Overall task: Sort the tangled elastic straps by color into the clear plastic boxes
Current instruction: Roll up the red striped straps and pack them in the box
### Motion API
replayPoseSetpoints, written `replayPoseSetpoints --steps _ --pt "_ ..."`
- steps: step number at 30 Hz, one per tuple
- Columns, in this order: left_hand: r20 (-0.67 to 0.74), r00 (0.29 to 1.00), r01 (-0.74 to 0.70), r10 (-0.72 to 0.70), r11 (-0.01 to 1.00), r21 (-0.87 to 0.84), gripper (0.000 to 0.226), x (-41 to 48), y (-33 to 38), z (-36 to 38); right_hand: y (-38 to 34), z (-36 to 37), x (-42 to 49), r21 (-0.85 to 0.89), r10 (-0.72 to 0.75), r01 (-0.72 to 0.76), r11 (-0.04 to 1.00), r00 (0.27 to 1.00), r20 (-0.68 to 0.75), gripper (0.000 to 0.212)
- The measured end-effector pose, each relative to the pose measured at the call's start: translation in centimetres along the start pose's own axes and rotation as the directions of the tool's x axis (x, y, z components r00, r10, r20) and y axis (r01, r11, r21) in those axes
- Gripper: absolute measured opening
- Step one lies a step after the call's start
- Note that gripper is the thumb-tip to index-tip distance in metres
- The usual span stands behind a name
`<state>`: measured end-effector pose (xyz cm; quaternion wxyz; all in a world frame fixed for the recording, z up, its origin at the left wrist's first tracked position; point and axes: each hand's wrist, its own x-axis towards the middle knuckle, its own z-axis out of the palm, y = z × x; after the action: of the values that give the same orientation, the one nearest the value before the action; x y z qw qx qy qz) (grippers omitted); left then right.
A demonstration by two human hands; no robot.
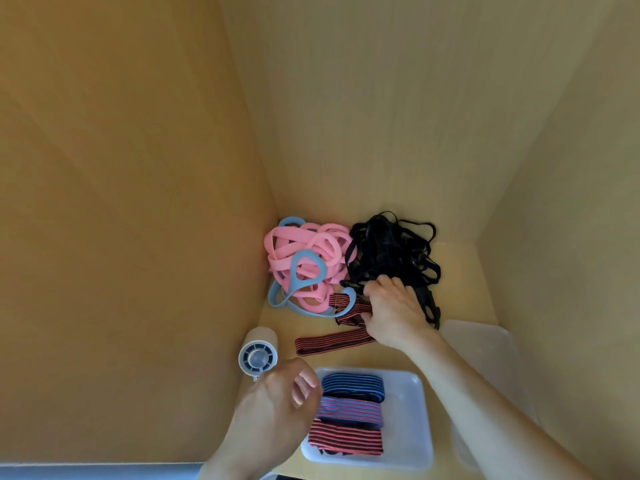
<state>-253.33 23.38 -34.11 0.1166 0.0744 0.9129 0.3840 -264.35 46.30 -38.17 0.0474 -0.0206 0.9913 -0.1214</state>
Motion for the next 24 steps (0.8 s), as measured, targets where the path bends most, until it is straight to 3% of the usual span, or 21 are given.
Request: replayPoseSetpoints --steps 4,10,12,16,24 --pt "-0.008 1.000 0.015 -0.015 0.999 -0.039 0.005 0.4 0.1 -0.2 0.0 1.4 1.6 -0.062 0.071 -0.060 0.996 0.977 0.200 0.050" --pt "-0.033 0.999 -0.002 0.001 0.999 -0.037 0.006 0.7 0.5 -0.6 0.5 1.9 2.2 -0.066 0.112 -0.099 0.993 0.963 0.246 0.062" --pt "-0.026 1.000 -0.008 0.007 0.999 -0.037 0.008 0.9 0.6 -0.7 0.8 1.4 2.1 -0.035 0.114 -0.109 0.993 0.961 0.250 0.055" --pt "-0.021 1.000 -0.014 0.012 0.997 -0.077 0.013 1.9 0.8 -0.8 1.4 0.5 1.6 0.132 0.121 -0.157 0.979 0.961 0.247 0.017" --pt "0.031 0.998 -0.041 0.046 0.985 -0.167 0.010 5.3 2.5 -0.7 3.1 -3.1 0.5 0.518 0.124 -0.237 0.822 0.962 0.244 0.018"
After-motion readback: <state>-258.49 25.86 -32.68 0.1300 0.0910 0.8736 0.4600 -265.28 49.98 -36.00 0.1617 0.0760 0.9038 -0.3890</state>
